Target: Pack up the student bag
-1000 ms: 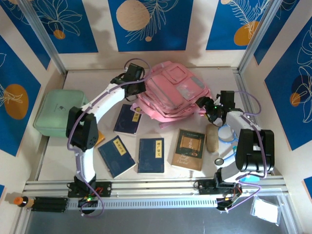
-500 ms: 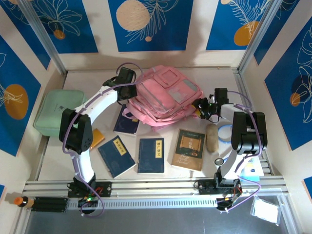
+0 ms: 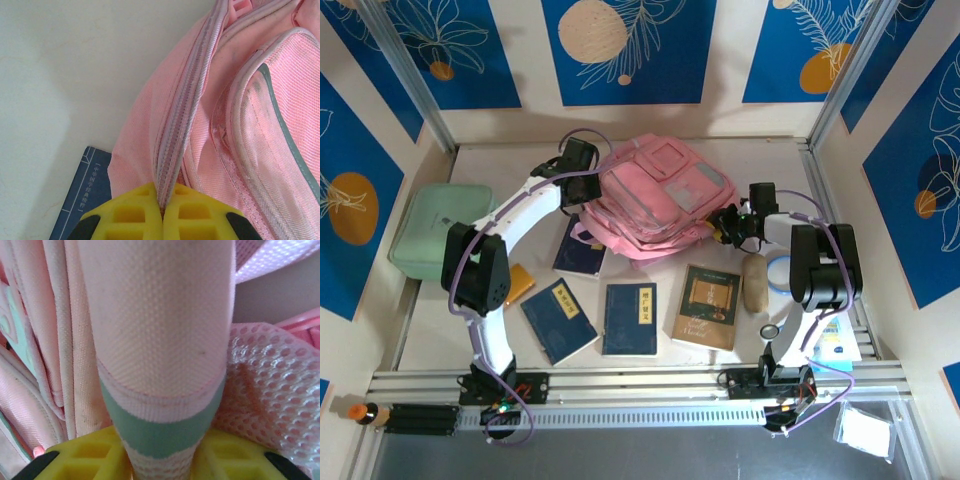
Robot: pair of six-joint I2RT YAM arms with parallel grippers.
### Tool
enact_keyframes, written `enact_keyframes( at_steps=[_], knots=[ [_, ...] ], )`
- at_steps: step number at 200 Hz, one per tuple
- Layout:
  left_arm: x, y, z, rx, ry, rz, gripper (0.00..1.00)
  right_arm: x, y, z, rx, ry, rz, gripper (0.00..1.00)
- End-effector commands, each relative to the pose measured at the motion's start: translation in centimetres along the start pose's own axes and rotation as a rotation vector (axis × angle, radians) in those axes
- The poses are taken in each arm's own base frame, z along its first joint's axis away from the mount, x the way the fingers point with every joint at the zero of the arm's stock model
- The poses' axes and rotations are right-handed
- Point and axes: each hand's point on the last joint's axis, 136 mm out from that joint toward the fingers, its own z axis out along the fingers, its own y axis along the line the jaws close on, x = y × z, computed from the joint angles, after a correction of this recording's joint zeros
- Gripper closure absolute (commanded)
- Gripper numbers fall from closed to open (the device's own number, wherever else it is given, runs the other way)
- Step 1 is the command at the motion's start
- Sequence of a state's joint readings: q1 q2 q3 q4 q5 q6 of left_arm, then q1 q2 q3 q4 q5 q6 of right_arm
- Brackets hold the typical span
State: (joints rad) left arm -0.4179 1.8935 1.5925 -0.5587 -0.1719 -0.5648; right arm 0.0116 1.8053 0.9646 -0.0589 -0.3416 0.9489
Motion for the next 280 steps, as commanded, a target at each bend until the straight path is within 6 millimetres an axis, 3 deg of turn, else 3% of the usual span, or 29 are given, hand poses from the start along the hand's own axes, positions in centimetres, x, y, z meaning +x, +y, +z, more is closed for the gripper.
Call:
enact_keyframes(
  at_steps=[1, 26, 51, 59, 75, 84, 96, 114, 139, 187, 217, 251, 280],
  knots=[
    [-2.0, -0.8, -0.3, 0.048, -0.060, 0.013, 1.00, -0.1, 0.8, 0.3, -0.017, 0.016, -0.020, 0.79],
    [-3.1, -0.5, 0.7, 0.040, -0.085, 0.008, 1.00, 0.4, 1.5, -0.5, -0.050, 0.003, -0.054, 0.95],
    [-6.0, -0.1, 1.9, 0.010, -0.144, 0.032, 0.99, 1.6, 2.9, -1.8, -0.106, -0.012, -0.111, 0.97],
    [-6.7, 0.2, 2.3, -0.015, -0.158, 0.038, 0.89, 2.0, 3.4, -2.1, -0.120, -0.012, -0.122, 0.97],
    [-7.7, 1.1, 2.9, -0.070, -0.183, 0.042, 0.52, 3.1, 4.5, -2.6, -0.152, -0.009, -0.142, 0.97],
    [-8.0, 1.5, 2.9, -0.097, -0.192, 0.041, 0.38, 3.8, 5.1, -2.7, -0.165, -0.007, -0.145, 0.98],
    [-8.1, 1.8, 2.4, -0.113, -0.188, 0.046, 0.29, 4.6, 5.7, -2.6, -0.174, -0.002, -0.138, 0.98],
    [-7.4, 1.6, 0.8, -0.097, -0.159, 0.044, 0.24, 5.4, 6.4, -2.1, -0.168, -0.007, -0.110, 0.99],
    [-3.9, -0.6, -1.8, 0.010, -0.083, 0.069, 0.23, 6.0, 7.4, -1.4, -0.156, -0.031, -0.075, 0.99],
    [8.0, -5.4, -5.7, 0.156, 0.063, 0.192, 0.24, 6.5, 8.7, -0.9, -0.148, -0.044, -0.052, 0.99],
    [13.4, -7.8, -7.0, 0.249, 0.100, 0.180, 0.35, 6.7, 8.8, -0.9, -0.133, -0.030, -0.061, 1.00],
    [16.7, -10.0, -5.3, 0.346, 0.146, 0.134, 0.51, 7.1, 8.9, -1.0, -0.131, -0.021, -0.063, 1.00],
    [16.3, -9.4, -2.3, 0.245, 0.127, 0.186, 0.60, 7.5, 8.9, -1.5, -0.125, -0.028, -0.073, 1.00]
  ],
)
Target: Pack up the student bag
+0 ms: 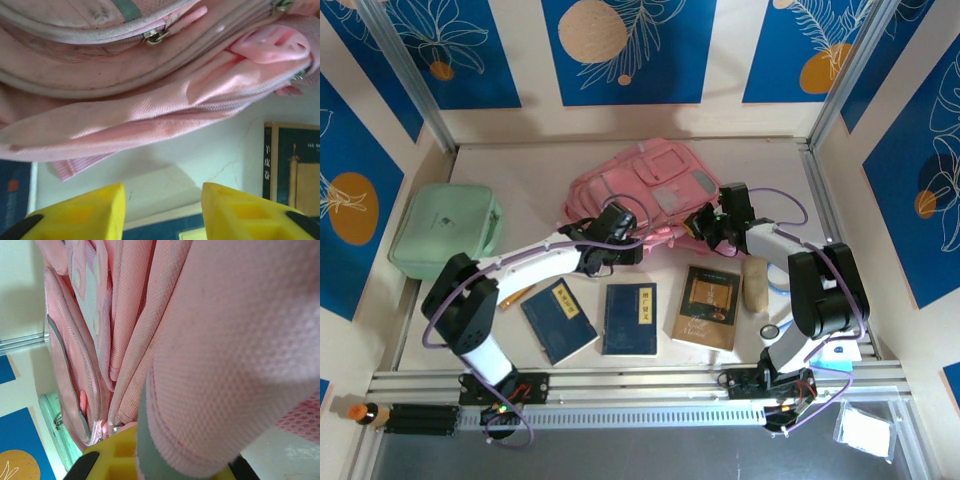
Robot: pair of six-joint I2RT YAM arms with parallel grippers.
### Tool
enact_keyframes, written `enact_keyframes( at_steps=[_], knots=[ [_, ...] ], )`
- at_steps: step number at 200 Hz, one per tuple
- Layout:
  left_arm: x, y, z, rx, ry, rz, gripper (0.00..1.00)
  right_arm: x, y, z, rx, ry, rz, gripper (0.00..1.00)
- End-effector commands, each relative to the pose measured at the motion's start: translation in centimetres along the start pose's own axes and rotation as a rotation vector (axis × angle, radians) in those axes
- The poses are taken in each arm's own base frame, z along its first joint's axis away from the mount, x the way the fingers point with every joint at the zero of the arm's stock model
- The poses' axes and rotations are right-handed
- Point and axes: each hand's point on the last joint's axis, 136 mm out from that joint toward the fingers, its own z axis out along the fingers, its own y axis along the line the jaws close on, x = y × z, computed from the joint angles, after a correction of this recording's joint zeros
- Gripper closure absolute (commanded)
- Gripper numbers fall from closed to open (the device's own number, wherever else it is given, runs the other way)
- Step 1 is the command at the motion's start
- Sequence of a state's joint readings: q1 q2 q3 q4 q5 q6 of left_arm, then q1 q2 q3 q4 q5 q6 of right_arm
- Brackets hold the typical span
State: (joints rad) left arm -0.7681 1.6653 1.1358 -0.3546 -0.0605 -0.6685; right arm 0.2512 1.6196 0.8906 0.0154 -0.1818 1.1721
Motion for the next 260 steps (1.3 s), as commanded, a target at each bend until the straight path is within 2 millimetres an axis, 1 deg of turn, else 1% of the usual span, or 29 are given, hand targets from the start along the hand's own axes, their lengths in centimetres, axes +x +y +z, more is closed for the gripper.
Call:
enact_keyframes(
  at_steps=[1, 28, 46, 60, 78, 95, 110, 120, 136, 144, 163, 173, 192, 198, 215, 243, 260],
  knots=[
    [-1.7, -0.4, 1.7, -0.022, -0.047, 0.009, 0.61, 0.7, 3.0, -1.2, -0.070, 0.013, -0.039, 1.00],
    [-4.3, 0.2, 3.5, -0.092, -0.096, 0.087, 0.63, 1.1, 2.5, -1.6, -0.059, 0.016, -0.036, 1.00],
    [-6.0, 1.0, 4.8, -0.128, -0.094, 0.096, 0.63, 1.4, 2.2, -1.8, -0.060, 0.019, -0.032, 1.00],
    [-7.1, 1.6, 5.3, -0.149, -0.095, 0.087, 0.62, 1.7, 2.1, -1.8, -0.059, 0.026, -0.031, 1.00],
    [-8.4, 1.9, 4.9, -0.161, -0.125, 0.093, 0.58, 2.0, 2.0, -1.6, -0.063, 0.038, -0.022, 1.00],
    [-8.9, 2.1, 3.8, -0.177, -0.150, 0.093, 0.51, 2.2, 2.4, -1.3, -0.087, 0.045, -0.005, 1.00],
    [-8.4, 2.3, 2.6, -0.181, -0.153, 0.068, 0.48, 2.3, 2.7, -1.0, -0.099, 0.045, 0.017, 1.00],
    [-7.6, 2.6, 1.9, -0.176, -0.145, 0.041, 0.47, 2.4, 2.8, -0.8, -0.105, 0.042, 0.039, 1.00],
    [-6.0, 2.2, 0.9, -0.140, -0.131, 0.014, 0.46, 2.4, 2.9, -0.3, -0.107, 0.035, 0.079, 1.00],
    [-5.0, 1.8, 0.5, -0.125, -0.126, 0.001, 0.46, 2.4, 3.1, -0.1, -0.112, 0.034, 0.094, 1.00],
    [-3.1, -0.1, -0.3, -0.068, -0.124, -0.001, 0.46, 2.4, 3.4, 0.2, -0.117, 0.036, 0.108, 1.00],
    [-2.4, -1.2, -0.5, -0.043, -0.126, 0.007, 0.46, 2.5, 3.3, 0.4, -0.113, 0.039, 0.113, 1.00],
    [-1.4, -3.5, -0.2, 0.003, -0.131, 0.045, 0.46, 2.5, 3.2, 0.5, -0.107, 0.041, 0.118, 1.00],
    [-1.3, -4.3, -0.1, 0.021, -0.134, 0.060, 0.47, 2.6, 3.1, 0.6, -0.104, 0.044, 0.121, 1.00],
    [-1.3, -5.6, 0.7, 0.032, -0.121, 0.083, 0.49, 2.6, 3.2, 0.5, -0.106, 0.049, 0.124, 1.00],
    [-1.4, -6.3, 2.6, 0.021, -0.107, 0.102, 0.60, 2.7, 3.4, 0.3, -0.106, 0.050, 0.124, 1.00],
    [-1.8, -6.6, 3.3, 0.024, -0.123, 0.109, 0.61, 2.6, 3.7, 0.1, -0.111, 0.049, 0.118, 1.00]
  ],
)
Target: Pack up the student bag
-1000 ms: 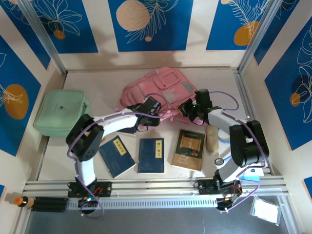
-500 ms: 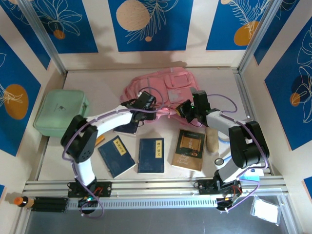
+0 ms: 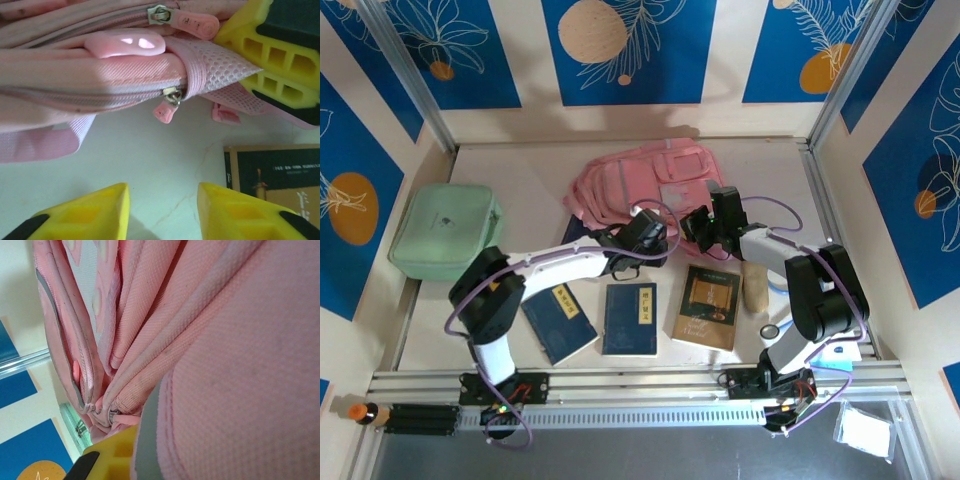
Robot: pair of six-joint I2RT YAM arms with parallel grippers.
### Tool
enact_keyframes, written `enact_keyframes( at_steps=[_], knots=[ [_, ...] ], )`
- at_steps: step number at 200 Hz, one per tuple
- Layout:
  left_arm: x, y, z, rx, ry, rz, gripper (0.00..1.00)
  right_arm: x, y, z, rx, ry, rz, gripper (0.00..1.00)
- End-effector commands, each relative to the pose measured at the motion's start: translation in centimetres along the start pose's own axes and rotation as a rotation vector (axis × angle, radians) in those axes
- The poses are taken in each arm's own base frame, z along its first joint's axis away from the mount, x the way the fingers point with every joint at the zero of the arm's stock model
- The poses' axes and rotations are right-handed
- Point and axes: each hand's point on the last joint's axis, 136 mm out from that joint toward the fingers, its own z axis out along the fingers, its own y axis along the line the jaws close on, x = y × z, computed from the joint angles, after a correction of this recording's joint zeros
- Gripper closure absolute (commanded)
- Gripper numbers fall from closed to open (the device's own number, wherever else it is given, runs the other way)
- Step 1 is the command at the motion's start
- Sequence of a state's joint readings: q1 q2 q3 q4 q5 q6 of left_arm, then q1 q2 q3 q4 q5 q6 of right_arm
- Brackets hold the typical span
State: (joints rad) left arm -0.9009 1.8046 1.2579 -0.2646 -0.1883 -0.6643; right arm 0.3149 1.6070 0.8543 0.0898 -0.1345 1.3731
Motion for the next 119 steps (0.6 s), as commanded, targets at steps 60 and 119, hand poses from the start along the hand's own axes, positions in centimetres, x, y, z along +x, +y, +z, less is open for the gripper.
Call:
enact_keyframes(
  at_steps=[60, 119],
  knots=[
    [-1.9, 0.5, 3.3, -0.106, -0.044, 0.009, 0.63, 1.8, 3.4, -1.0, -0.084, 0.060, -0.033, 1.00],
    [-2.7, 0.0, 4.1, -0.108, -0.067, 0.029, 0.66, 2.1, 3.6, -1.2, -0.078, 0.047, -0.053, 1.00]
  ],
)
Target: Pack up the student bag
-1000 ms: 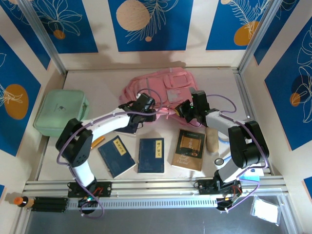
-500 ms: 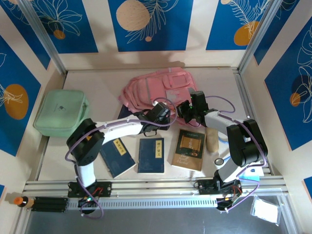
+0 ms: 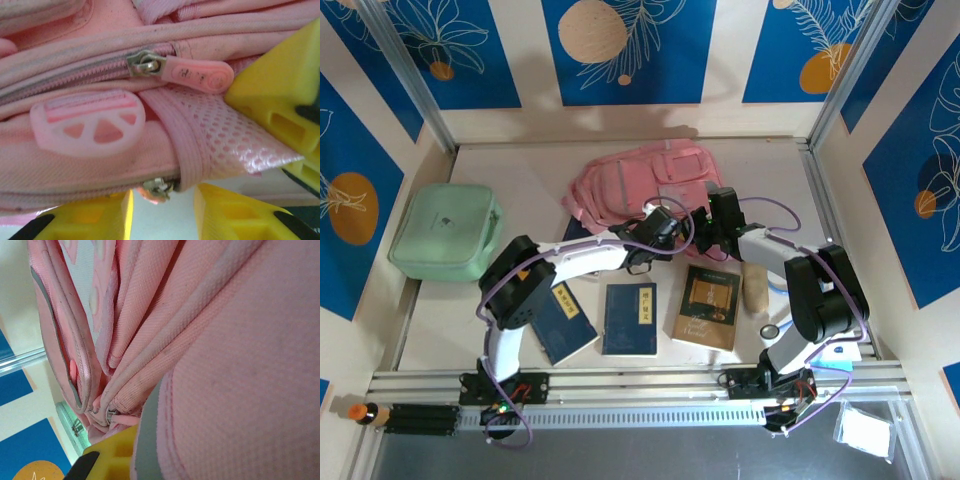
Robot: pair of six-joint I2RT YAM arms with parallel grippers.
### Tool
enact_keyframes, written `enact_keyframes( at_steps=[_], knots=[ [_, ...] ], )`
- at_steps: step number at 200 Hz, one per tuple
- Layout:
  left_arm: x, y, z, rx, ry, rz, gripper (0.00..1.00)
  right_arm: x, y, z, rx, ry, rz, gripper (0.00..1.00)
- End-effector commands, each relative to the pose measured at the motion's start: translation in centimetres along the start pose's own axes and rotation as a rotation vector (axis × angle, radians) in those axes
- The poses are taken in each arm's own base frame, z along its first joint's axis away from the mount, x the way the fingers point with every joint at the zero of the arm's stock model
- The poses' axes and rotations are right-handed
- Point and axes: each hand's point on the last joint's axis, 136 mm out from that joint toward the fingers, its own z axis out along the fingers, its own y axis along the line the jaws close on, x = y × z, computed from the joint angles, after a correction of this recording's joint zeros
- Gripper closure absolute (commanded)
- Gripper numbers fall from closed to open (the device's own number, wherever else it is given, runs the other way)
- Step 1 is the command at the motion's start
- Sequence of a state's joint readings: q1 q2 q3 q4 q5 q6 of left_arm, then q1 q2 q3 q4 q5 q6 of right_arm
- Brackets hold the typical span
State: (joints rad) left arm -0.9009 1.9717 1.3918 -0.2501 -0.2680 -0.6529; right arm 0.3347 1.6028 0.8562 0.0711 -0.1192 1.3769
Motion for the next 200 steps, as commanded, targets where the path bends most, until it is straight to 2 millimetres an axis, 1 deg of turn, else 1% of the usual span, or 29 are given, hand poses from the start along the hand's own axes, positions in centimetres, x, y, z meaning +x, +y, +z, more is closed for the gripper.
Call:
enact_keyframes(
  at_steps=[1, 14, 35, 66, 76, 93, 119, 157, 200],
  knots=[
    [-1.3, 0.1, 0.1, -0.032, -0.036, 0.014, 0.66, 1.5, 3.7, -1.3, -0.095, 0.043, -0.050, 1.00],
    [-1.5, 0.1, 0.1, -0.028, -0.045, 0.019, 0.68, 1.5, 3.7, -1.3, -0.090, 0.042, -0.053, 1.00],
    [-1.6, 0.6, 0.1, -0.056, -0.057, 0.024, 0.72, 1.5, 3.6, -1.3, -0.088, 0.042, -0.054, 1.00],
    [-1.8, 1.2, 0.0, -0.090, -0.070, 0.023, 0.73, 1.5, 3.5, -1.3, -0.085, 0.043, -0.056, 1.00],
    [-1.9, 1.4, 0.0, -0.100, -0.075, 0.023, 0.75, 1.6, 3.5, -1.3, -0.085, 0.043, -0.058, 1.00],
    [-2.1, 1.3, -0.1, -0.096, -0.085, 0.015, 0.76, 1.5, 3.5, -1.3, -0.083, 0.040, -0.058, 1.00],
    [-2.1, 1.3, -0.1, -0.088, -0.088, 0.017, 0.77, 1.5, 3.5, -1.2, -0.079, 0.044, -0.059, 1.00],
    [-1.9, 1.7, -0.4, -0.105, -0.086, 0.025, 0.83, 1.4, 3.2, -1.2, -0.068, 0.034, -0.059, 1.00],
    [-1.6, 2.6, -0.6, -0.142, -0.084, 0.023, 0.90, 1.2, 3.2, -1.3, -0.066, 0.027, -0.064, 1.00]
  ],
)
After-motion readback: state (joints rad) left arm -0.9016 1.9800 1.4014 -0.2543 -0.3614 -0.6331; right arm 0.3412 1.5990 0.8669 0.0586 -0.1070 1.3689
